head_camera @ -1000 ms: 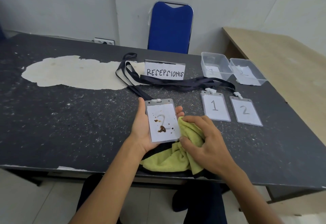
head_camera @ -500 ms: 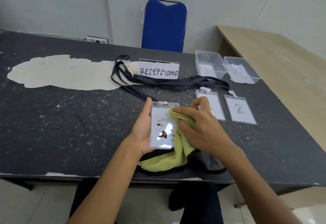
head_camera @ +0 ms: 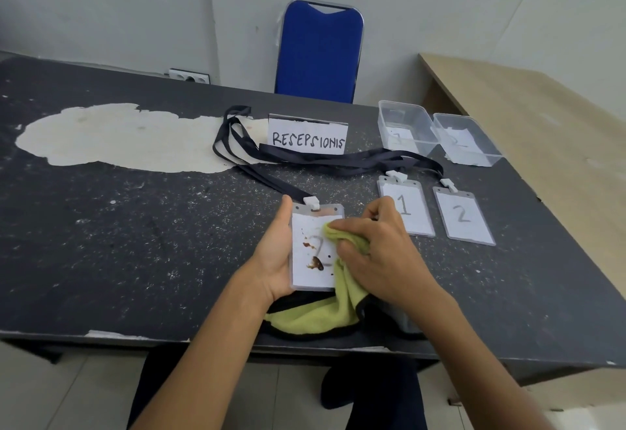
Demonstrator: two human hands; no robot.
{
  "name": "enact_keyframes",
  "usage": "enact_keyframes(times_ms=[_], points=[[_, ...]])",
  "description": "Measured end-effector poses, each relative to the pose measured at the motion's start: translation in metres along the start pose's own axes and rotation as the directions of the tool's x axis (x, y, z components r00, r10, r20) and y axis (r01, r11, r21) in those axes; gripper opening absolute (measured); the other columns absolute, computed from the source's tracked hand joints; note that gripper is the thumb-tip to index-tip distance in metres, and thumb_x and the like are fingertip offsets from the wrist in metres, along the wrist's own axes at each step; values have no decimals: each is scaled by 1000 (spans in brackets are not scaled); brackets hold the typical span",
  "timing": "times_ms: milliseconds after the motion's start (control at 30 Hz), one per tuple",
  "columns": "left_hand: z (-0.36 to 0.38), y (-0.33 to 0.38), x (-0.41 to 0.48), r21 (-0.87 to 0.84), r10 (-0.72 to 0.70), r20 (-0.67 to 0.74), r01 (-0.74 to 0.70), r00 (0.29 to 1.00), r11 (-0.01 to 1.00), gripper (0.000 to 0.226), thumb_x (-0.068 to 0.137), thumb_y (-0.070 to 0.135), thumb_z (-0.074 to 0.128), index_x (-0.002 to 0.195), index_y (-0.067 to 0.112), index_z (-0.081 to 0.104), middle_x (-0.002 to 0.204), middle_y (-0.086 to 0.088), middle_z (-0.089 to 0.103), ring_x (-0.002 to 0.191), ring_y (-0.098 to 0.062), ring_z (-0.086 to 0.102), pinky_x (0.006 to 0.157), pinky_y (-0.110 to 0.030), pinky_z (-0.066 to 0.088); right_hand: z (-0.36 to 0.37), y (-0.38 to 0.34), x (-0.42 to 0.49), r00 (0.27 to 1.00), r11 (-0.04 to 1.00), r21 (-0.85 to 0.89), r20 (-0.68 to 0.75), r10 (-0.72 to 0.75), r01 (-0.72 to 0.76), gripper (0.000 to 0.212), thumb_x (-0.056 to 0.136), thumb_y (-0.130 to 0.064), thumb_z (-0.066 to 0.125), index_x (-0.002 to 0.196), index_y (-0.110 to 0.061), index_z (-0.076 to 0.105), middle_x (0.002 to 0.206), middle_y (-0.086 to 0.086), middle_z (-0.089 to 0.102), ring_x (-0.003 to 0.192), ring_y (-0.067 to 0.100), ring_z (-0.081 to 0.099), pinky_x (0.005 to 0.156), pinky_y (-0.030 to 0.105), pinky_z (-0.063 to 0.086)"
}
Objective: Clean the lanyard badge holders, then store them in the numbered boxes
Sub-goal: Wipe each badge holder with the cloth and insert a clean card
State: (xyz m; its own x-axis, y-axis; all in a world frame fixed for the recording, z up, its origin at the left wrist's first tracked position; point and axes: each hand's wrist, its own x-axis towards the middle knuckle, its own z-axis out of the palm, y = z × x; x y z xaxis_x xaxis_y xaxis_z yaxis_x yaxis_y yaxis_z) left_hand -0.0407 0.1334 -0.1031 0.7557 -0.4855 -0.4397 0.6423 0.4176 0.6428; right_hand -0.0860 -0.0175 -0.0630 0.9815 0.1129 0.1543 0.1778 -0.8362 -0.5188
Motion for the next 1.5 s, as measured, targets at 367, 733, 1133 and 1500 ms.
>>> enact_keyframes(times_ms=[367, 733, 1133, 1500], points=[[-1, 0, 3, 17, -9, -28, 10, 1000, 1000, 85, 88, 74, 19, 93, 13, 77, 100, -21, 71, 82, -32, 69, 79, -43, 51, 2, 5, -10, 999, 998, 56, -19, 29, -28, 26, 87, -29, 61, 112, -31, 69, 95, -15, 30, 95, 8, 41, 86, 27, 42], [1, -1, 3, 62, -14, -31, 15, 999, 998, 84, 87, 76, 23, 114, 10, 68, 109, -22, 68, 91, -33, 66, 82, -43, 51, 4, 7, -8, 993, 995, 55, -70, 92, -88, 25, 86, -34, 60, 110, -30, 68, 98, -8, 32, 94, 10, 45, 84, 35, 48], [1, -2, 4, 62, -6, -4, 6, 1000, 998, 80, 87, 74, 26, 103, 13, 74, 104, -21, 69, 84, -31, 67, 73, -39, 53, 2, 5, -6, 994, 996, 33, -78, 79, -77, 26, 86, -35, 60, 111, -30, 68, 97, -9, 30, 95, 10, 43, 83, 33, 48], [4, -3, 2, 47, -38, 43, 35, 998, 998, 78, 87, 74, 26, 119, 12, 63, 100, -17, 65, 83, -28, 61, 76, -36, 48, 6, -2, -10, 999, 999, -43, -28, 31, -32, 24, 85, -35, 58, 105, -35, 70, 99, -9, 33, 99, 11, 36, 91, 28, 35]])
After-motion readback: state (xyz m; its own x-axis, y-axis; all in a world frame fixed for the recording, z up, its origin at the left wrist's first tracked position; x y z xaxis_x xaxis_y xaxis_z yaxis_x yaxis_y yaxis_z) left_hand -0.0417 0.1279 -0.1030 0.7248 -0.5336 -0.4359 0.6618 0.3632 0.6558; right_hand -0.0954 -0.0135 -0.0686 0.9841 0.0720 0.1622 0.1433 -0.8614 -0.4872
